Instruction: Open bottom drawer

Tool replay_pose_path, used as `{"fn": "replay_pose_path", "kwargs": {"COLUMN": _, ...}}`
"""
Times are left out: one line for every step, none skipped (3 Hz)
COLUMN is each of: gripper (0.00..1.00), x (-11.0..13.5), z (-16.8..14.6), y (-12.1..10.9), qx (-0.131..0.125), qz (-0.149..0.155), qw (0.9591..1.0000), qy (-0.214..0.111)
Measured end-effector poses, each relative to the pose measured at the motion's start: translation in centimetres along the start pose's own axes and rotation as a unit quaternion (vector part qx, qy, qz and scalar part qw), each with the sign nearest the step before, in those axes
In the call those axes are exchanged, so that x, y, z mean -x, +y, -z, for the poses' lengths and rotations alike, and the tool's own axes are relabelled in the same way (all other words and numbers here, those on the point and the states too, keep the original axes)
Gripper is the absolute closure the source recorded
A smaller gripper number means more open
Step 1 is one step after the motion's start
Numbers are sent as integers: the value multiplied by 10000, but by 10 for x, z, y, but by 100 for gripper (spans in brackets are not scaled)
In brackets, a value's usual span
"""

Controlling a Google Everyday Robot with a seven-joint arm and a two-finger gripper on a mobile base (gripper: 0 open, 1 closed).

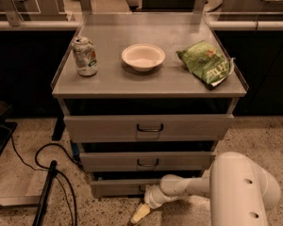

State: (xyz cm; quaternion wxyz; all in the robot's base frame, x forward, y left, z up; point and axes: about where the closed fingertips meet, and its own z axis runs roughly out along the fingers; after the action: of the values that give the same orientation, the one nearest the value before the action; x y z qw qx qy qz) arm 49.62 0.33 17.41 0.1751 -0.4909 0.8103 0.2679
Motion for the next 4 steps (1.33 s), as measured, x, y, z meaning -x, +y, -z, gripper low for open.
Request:
{"fn": "replay_pose_path", "kwargs": {"gripper": 0, "x": -11, "z": 1, "y": 23, "qx": 282, "qz": -117, "qw": 9995, "qy": 41}}
{"fn": "replay_pose_path", "kwargs": {"gripper": 0, "x": -7, "z": 7, "y": 25, "qx": 285, "qz": -118, "qw": 9995, "qy": 40}}
{"fn": "replay_pose_path", "kwargs": {"gripper": 0, "x": -17, "z": 13, "y": 52, "qx": 576, "qz": -257, "qw": 9980, "qy": 18}}
{"fn": "replay_pose_path", "kwargs": {"gripper": 0, "x": -18, "z": 13, "y": 55, "qx": 602, "qz": -243, "qw": 9979, "qy": 33}}
